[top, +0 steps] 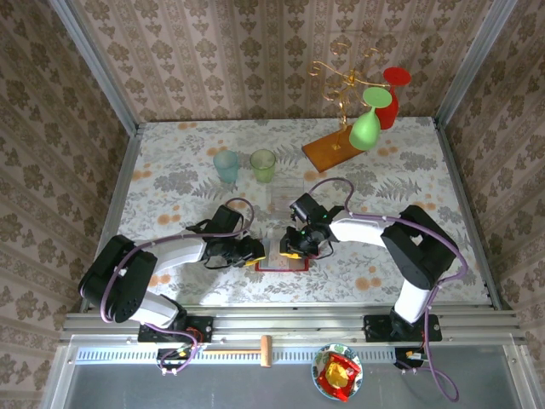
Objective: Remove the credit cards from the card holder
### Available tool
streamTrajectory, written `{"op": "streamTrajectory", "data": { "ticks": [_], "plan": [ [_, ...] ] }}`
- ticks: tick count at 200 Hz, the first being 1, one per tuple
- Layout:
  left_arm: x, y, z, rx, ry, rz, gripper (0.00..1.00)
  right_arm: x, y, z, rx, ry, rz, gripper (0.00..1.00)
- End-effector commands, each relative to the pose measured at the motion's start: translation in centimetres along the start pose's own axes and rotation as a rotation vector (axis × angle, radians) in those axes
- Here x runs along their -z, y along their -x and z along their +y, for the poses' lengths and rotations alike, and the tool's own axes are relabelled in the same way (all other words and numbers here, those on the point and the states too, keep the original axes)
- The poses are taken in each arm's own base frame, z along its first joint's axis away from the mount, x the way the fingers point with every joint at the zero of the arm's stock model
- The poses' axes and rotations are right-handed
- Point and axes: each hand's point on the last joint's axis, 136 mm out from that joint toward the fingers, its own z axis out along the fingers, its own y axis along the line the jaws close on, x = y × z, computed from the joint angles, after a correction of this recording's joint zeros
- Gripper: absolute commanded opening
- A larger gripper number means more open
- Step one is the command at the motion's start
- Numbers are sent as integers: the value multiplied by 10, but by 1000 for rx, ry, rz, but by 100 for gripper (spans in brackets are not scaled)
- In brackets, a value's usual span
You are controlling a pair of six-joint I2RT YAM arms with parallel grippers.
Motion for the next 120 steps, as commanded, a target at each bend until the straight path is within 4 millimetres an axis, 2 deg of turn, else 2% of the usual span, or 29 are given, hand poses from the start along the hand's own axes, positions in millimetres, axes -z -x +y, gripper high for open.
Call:
{"op": "streamTrajectory", "data": {
  "ticks": [1,65,96,120],
  "plan": [
    [6,0,-3,10,-5,-1,33,14,5,6,34,-15,-47,26],
    [17,12,-20,-19,-31,-49,31,22,6,7,24,7,-65,27],
    [18,19,-37,-29,-96,-64,26,22,4,6,1,35,-64,27],
    [16,21,-42,-35,-109,-54,22,19,3,3,-22,57,-55,27]
  ]
}}
